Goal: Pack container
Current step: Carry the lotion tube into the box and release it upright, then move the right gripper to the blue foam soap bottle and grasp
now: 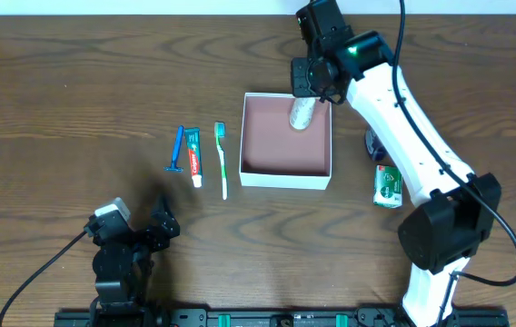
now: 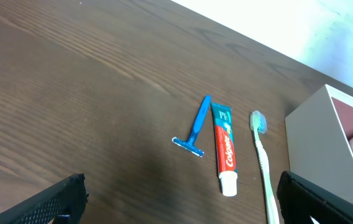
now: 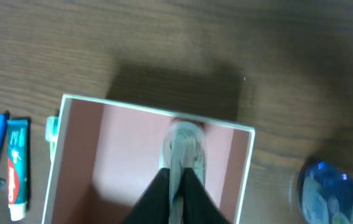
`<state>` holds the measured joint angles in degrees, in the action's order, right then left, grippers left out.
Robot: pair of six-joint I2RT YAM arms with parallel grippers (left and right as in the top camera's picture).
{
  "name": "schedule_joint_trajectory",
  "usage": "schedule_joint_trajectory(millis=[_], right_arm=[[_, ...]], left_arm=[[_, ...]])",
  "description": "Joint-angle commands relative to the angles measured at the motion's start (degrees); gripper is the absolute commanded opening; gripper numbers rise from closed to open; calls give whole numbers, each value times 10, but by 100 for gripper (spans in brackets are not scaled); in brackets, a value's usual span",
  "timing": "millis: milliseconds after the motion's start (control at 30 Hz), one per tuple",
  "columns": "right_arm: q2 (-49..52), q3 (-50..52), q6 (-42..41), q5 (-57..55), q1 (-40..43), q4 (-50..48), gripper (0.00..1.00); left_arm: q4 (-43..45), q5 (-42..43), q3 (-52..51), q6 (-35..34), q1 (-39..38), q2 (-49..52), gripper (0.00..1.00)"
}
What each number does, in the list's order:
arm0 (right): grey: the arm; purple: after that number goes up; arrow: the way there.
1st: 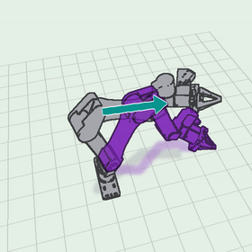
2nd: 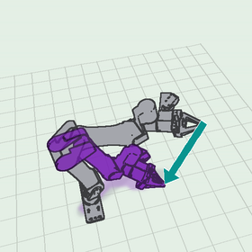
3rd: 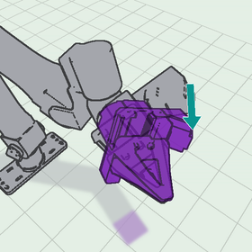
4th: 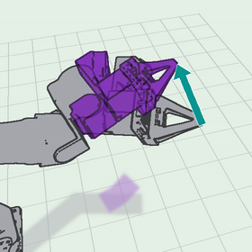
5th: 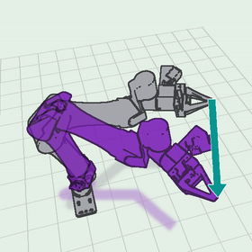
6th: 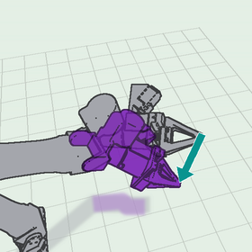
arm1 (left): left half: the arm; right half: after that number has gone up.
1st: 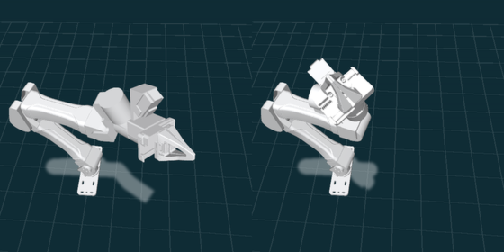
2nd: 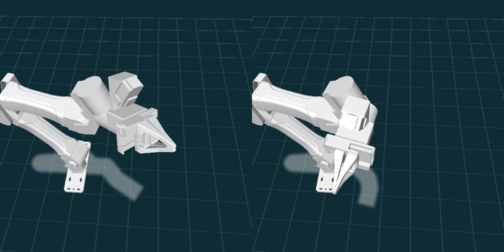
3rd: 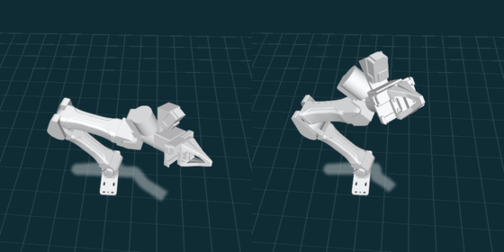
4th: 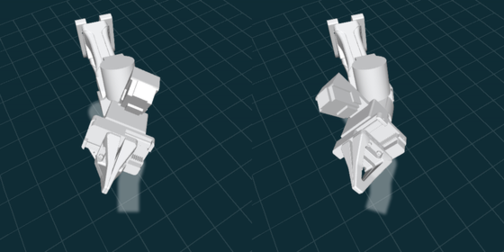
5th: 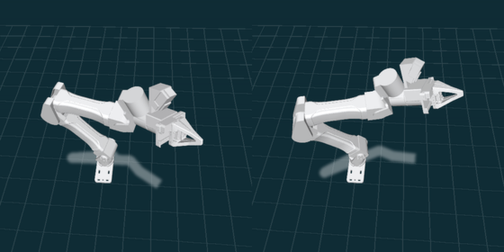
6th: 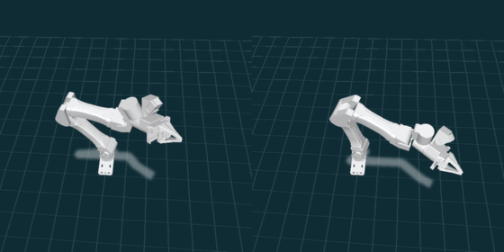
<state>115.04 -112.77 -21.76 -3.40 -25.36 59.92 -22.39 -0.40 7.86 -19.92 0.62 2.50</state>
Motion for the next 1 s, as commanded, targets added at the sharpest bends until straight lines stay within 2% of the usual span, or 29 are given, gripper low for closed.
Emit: schedule_joint_trajectory(millis=[0,100,200,300,500,667,967], right_arm=[[-3,-12,-5,-3,-5,-6,15],[-3,-12,-5,-2,-5,-23,35],[-7,-13,-5,-2,-5,-34,44],[-20,-17,-3,0,-5,-34,59],[-93,-20,42,-7,4,-23,80],[-163,-20,42,-50,35,35,89],[-158,-4,33,-59,148,138,88]], left_arm=[[-2,-1,-12,-5,-2,-4,98],[-2,-1,-12,-5,-2,-4,98],[-2,-1,-12,-5,-2,-4,98],[-2,-1,-12,-5,-2,-4,98],[-2,-1,-12,-5,-2,-4,98],[-2,-1,-12,-5,-2,-4,98],[-2,-1,-12,-5,-2,-4,98]])
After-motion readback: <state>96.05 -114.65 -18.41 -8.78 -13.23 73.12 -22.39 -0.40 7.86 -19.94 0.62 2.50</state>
